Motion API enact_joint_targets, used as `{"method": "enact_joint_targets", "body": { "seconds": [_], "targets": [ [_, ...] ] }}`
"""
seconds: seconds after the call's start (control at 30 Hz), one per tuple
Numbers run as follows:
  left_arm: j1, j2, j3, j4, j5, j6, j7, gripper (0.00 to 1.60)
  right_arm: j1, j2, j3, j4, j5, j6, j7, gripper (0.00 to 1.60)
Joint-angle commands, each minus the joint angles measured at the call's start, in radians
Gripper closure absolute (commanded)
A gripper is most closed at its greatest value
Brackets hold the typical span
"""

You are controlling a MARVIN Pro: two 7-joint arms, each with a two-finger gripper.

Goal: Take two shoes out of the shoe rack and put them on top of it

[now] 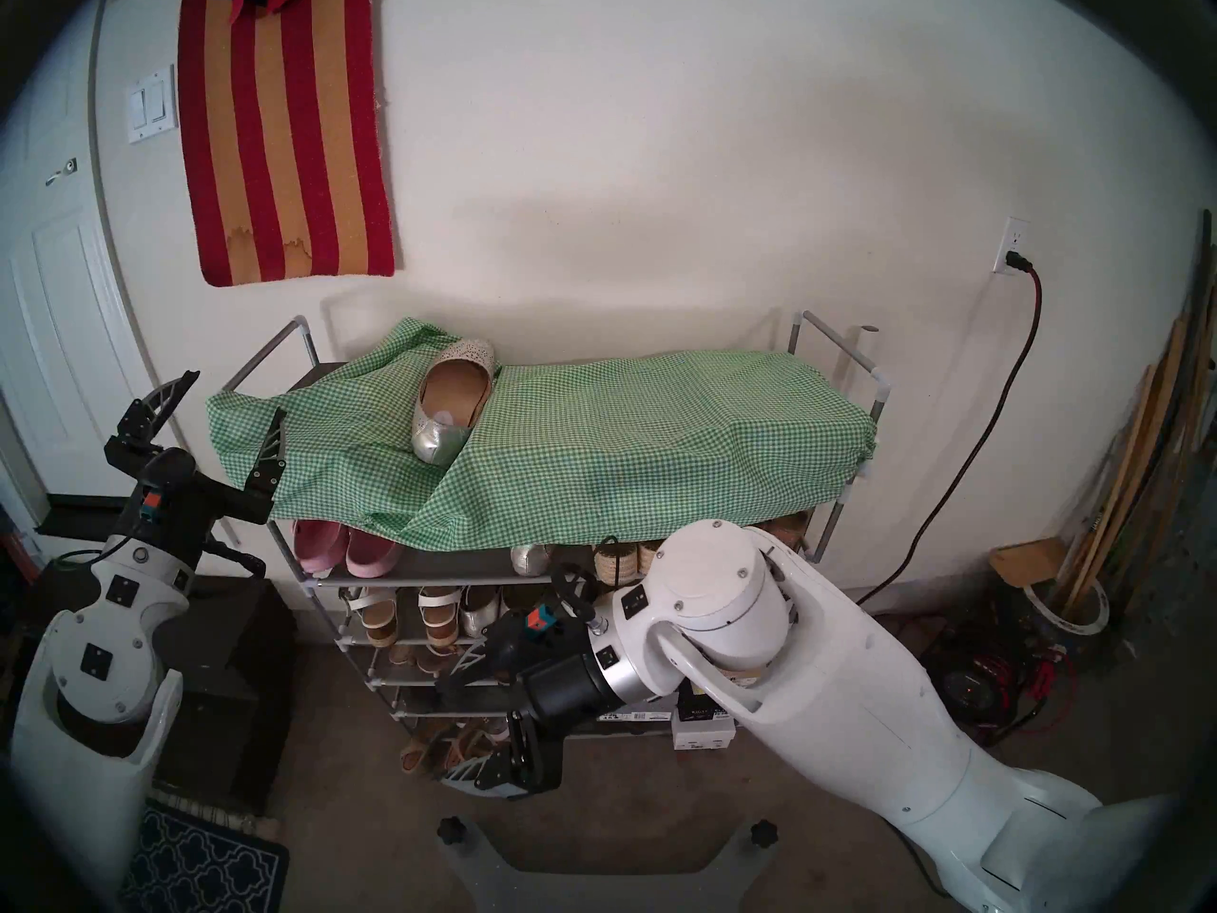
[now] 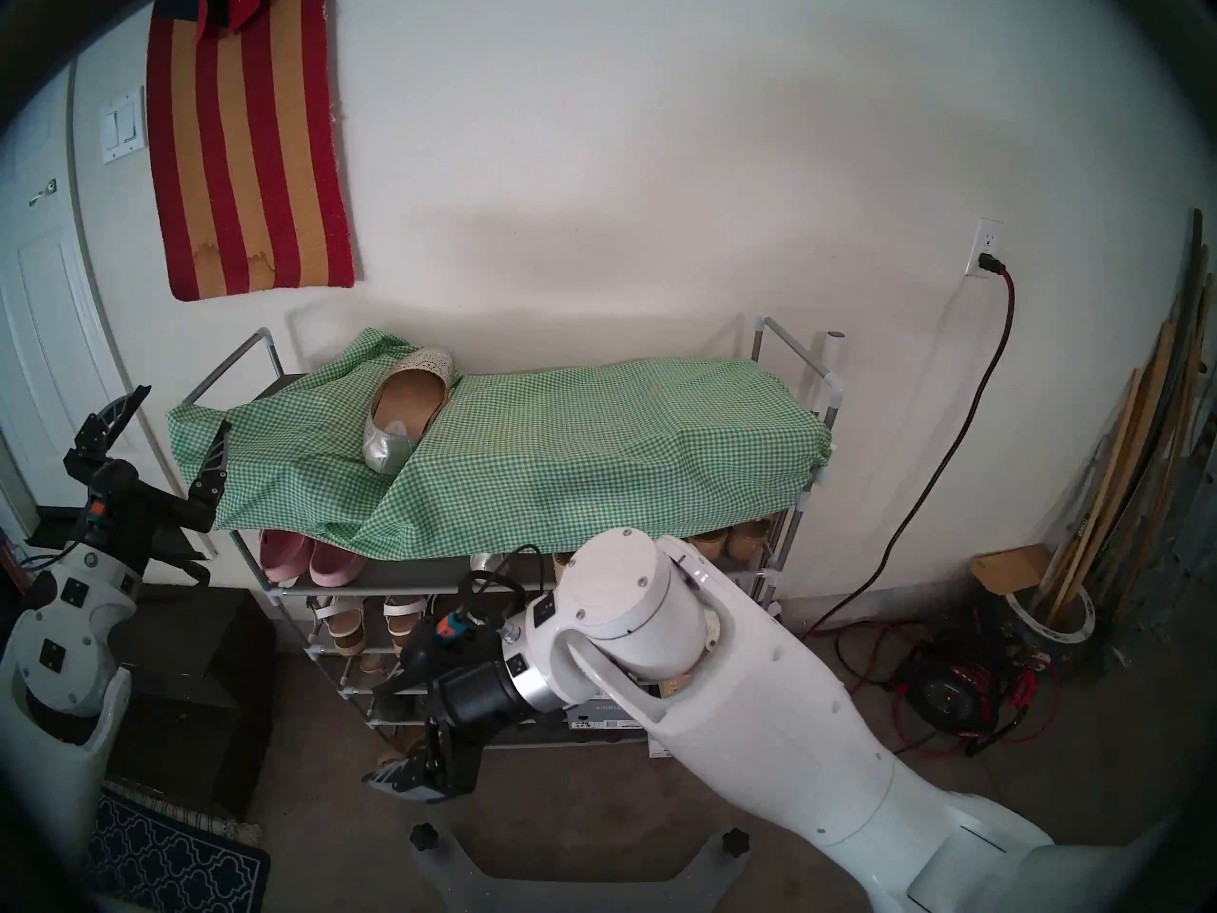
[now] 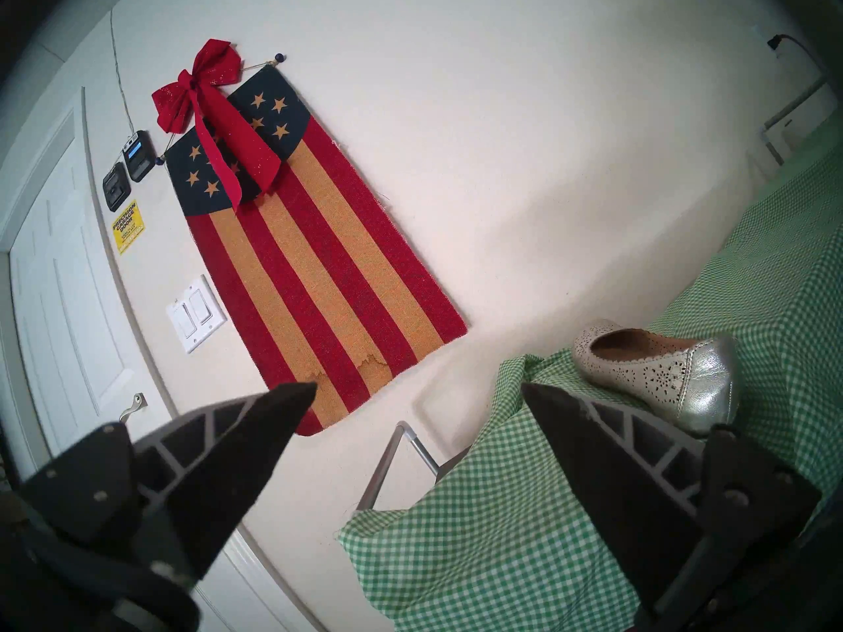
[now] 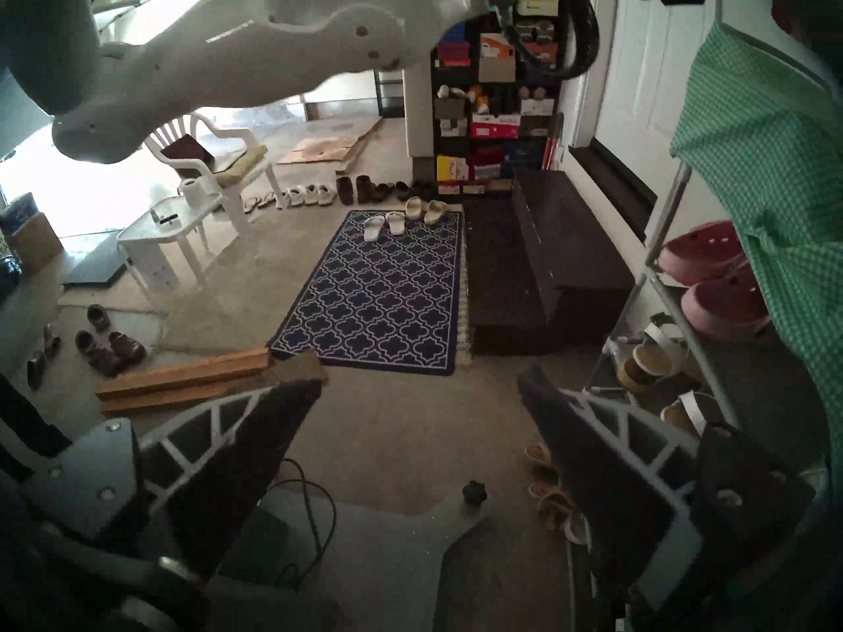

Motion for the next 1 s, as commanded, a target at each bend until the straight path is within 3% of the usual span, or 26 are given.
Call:
{"method": "enact_joint_targets", "body": {
  "seconds": [0.0, 0.33, 0.73, 0.97],
  "targets": [
    [0.001, 0.002, -0.001, -0.005, 0.0, 0.001, -0.003, 0.0, 0.082, -0.06, -0.054, 0.075, -0.047, -0.026, -0.002, 0.0],
    [0.0, 0.001, -0.001, -0.005, 0.0, 0.001, -0.004, 0.0, 0.153, -0.059, -0.126, 0.121, -0.162, -0.04, -0.021, 0.0],
    [-0.001, 0.0, -0.001, -0.005, 0.001, 0.0, -0.006, 0.0, 0.201, -0.032, -0.038, 0.195, -0.168, -0.056, -0.022, 0.0],
    [-0.001, 0.0, -0.001, -0.006, 0.001, 0.001, -0.006, 0.0, 0.217, -0.032, -0.021, 0.232, -0.17, -0.079, -0.009, 0.0]
  ]
}}
